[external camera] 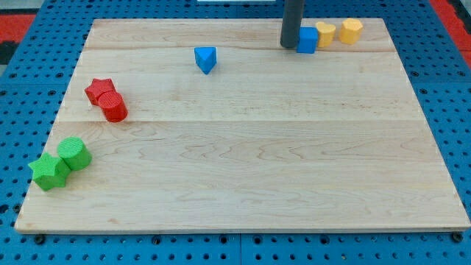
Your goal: Move the triangle into the cube
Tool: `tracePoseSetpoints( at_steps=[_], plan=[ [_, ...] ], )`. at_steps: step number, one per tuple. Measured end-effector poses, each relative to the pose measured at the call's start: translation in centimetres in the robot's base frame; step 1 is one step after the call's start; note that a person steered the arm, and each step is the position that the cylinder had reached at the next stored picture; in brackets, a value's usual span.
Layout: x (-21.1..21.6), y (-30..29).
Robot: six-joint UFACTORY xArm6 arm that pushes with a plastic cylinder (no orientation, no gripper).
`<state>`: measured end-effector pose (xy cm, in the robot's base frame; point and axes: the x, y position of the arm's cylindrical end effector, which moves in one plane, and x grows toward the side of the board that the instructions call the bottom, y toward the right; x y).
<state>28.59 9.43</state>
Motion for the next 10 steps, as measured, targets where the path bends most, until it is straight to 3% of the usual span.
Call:
tracePoseSetpoints(
  at_steps=[1,2,4,5,6,9,10],
  plan=[
    [5.5,-1.5],
    [8.1,-9.5],
    [1.9,-16.8],
    [1.3,-17.4],
    [0.9,-24.5],
    [-2.9,-1.7],
    [2.5,-7.6]
  ],
)
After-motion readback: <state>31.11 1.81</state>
